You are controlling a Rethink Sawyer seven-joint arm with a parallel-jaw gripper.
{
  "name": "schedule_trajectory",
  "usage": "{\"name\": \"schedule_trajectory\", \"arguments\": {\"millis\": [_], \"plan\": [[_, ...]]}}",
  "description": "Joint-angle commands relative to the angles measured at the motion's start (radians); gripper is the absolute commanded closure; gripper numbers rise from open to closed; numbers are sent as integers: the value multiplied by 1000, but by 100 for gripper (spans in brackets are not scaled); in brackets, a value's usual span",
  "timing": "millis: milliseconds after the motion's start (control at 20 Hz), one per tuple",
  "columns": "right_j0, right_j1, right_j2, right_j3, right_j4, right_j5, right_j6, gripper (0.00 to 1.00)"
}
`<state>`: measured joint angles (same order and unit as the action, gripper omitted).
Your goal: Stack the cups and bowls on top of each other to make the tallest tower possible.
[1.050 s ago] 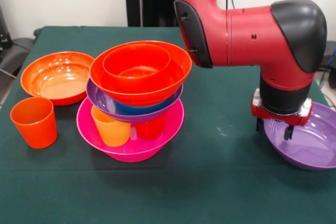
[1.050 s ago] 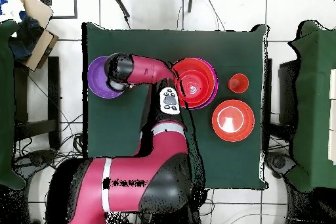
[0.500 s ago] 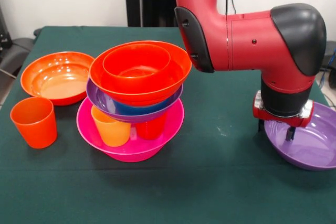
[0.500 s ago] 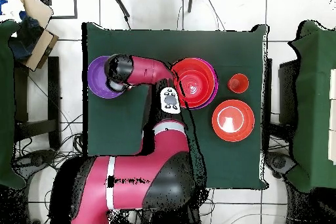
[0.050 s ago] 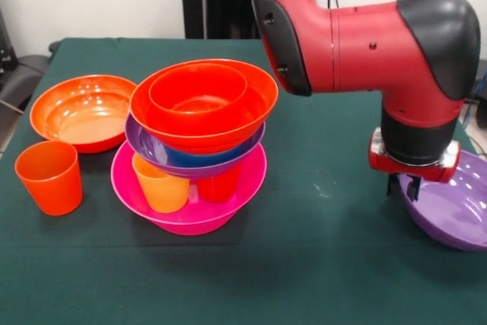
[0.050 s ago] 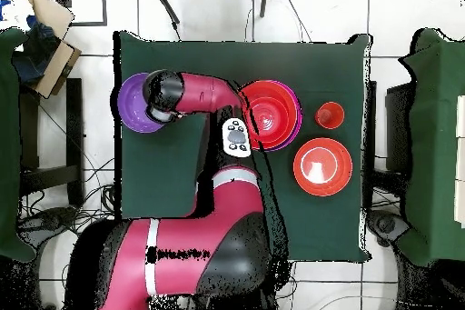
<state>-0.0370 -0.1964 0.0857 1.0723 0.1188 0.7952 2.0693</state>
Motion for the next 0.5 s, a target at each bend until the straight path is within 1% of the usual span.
{"name": "schedule_trajectory", "arguments": {"millis": [50,500], "plan": [[25,-5,21,49,-44,-44,63,100],[4,-206,46,148,39,44,93,100]]}}
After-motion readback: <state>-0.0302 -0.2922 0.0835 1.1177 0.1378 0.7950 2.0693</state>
